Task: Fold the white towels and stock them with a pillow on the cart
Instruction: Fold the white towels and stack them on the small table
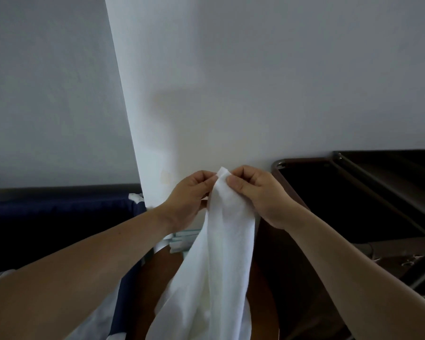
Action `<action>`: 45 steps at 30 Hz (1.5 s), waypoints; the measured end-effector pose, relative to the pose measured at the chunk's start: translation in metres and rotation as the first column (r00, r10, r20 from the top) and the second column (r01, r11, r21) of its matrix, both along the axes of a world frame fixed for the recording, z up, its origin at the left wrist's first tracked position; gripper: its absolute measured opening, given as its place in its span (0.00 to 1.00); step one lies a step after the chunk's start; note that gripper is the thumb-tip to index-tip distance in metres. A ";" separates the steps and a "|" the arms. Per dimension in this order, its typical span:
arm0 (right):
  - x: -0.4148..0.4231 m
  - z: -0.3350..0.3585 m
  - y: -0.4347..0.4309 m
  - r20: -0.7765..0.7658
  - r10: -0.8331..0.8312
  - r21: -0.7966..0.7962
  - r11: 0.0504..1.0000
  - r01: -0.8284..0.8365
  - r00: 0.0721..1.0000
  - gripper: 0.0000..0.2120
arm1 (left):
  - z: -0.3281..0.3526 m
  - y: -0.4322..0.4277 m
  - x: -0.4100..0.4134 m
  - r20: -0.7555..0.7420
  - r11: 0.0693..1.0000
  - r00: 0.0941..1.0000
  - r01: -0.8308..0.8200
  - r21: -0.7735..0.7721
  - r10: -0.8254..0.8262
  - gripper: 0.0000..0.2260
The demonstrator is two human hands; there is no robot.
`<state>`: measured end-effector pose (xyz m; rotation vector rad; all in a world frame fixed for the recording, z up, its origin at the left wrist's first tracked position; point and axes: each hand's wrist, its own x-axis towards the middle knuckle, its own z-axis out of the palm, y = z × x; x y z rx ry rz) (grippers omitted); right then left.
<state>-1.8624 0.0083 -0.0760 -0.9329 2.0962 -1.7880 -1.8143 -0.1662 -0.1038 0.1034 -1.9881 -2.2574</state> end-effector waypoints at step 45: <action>-0.022 0.141 -0.021 -0.372 -0.302 -0.364 0.917 0.161 0.878 0.05 | 0.066 -0.012 0.010 -0.458 0.771 0.888 -0.262 -0.580 -0.043 0.11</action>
